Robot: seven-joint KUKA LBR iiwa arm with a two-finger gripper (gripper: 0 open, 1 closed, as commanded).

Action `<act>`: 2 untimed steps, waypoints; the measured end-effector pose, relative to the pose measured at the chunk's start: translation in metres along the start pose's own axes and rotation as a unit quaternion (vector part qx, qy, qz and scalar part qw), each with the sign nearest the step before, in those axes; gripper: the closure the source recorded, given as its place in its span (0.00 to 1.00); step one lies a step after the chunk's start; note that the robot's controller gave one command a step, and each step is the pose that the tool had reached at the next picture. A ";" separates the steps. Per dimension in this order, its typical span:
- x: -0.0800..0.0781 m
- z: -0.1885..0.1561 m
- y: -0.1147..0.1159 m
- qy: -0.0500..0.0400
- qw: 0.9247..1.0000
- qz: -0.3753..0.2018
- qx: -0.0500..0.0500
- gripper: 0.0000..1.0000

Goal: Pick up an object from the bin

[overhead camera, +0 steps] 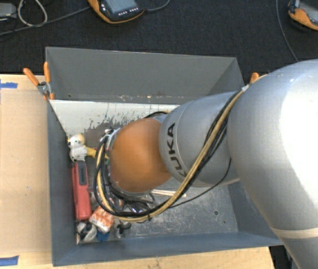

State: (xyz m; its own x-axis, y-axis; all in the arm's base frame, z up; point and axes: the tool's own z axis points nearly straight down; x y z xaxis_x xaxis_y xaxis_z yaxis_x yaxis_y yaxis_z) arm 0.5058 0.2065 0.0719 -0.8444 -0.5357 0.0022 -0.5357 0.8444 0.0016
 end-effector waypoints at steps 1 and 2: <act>-0.007 0.000 -0.003 -0.015 0.996 -0.088 0.005 1.00; -0.004 -0.002 0.001 -0.011 0.994 -0.112 0.002 1.00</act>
Offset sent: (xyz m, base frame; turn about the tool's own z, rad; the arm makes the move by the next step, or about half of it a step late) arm 0.0000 0.0000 0.0000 0.0000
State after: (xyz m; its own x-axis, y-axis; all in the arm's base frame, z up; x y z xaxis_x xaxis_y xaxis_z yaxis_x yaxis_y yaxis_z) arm 0.5089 0.2096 0.0737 -0.7031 -0.7108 -0.0192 -0.7109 0.7033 -0.0048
